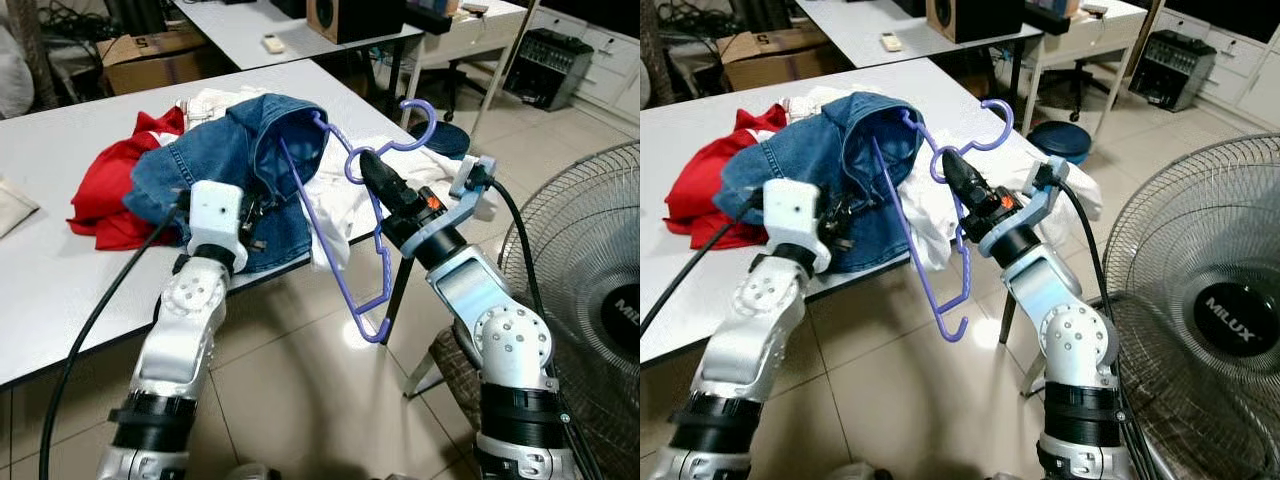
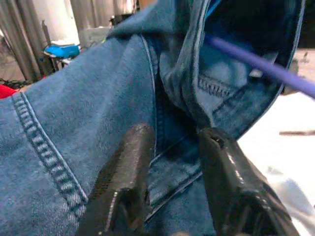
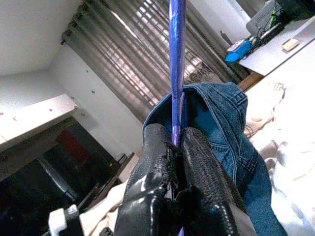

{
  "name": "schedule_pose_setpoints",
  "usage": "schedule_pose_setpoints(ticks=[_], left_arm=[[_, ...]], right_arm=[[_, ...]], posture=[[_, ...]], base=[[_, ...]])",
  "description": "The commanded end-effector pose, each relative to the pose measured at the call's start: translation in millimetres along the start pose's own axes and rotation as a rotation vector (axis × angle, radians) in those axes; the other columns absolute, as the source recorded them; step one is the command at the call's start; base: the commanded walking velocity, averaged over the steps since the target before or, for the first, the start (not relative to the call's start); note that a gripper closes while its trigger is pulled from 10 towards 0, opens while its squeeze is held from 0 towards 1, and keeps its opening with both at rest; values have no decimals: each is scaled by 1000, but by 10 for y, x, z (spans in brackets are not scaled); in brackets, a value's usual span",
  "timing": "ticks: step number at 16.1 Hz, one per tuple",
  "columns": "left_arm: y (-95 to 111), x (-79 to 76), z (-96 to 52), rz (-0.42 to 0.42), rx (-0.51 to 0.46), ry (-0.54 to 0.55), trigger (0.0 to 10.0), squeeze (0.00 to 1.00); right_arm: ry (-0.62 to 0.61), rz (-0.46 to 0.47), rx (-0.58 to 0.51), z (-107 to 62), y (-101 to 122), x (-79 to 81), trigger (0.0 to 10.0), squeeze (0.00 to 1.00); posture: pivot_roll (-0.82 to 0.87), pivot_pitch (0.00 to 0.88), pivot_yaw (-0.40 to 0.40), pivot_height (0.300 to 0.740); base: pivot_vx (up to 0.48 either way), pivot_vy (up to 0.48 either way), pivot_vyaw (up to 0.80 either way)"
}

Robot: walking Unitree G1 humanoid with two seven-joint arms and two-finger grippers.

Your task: Hang hanger

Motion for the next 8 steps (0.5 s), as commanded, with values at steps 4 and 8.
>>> schedule_pose_setpoints(ticks=[4,8], left_arm=[[88,-58,16,-119,-43,-25,10000,1000],[68,-249,171,-186,-10,-74,10000,325]], right_arm=[[25,-13,-15,41,52,41,10000,0],[34,-10,-13,61,46,60,10000,0]], posture=[[-77,0,37,740],[-83,0,41,740]], base=[[0,0,0],[0,0,0]])
Point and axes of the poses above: a point about 5 cm out from each wrist's last joint towards the gripper, its own z axis pointing out of the wrist towards the gripper, its own y axis along the axis of the wrist's last joint, x = y × z, the point moved 2 cm from there along z, pointing out of the wrist towards the gripper, and after that the axes turned 1 degree about -z, right-handed, at the moved point
